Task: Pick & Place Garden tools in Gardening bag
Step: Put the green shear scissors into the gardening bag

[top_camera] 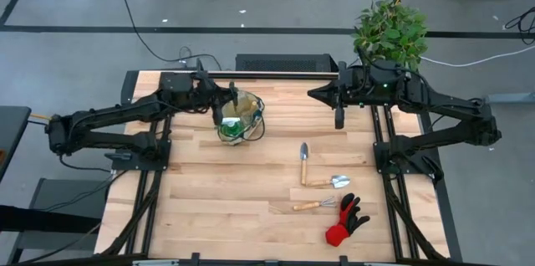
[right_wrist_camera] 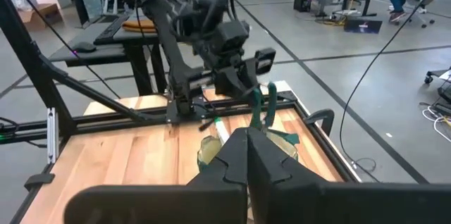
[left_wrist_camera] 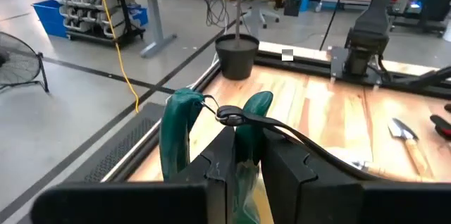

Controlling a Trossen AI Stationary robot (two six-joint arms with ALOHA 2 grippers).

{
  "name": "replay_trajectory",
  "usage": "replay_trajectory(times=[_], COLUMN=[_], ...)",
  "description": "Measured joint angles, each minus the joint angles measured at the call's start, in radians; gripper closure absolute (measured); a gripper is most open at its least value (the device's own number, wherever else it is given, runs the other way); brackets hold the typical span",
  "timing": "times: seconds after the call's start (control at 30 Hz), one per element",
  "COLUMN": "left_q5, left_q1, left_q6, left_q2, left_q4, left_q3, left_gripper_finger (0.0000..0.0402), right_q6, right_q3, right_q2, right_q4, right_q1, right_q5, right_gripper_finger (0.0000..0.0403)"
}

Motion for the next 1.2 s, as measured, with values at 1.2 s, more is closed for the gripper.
replay_trajectory(times=[1.2], left_q5=[-0.011], left_q1=[0.003], left_q6=[-0.024], left_q2=[0.000], left_q4=[0.085], left_q3=[-0.118], left_gripper_finger=[0.0344], right_q6=[0.020], right_q3=[0.000], right_q2=[0.001], right_q4=[0.026], right_q1=[0.000], right_q5=[0.027], right_gripper_finger=[0.0403])
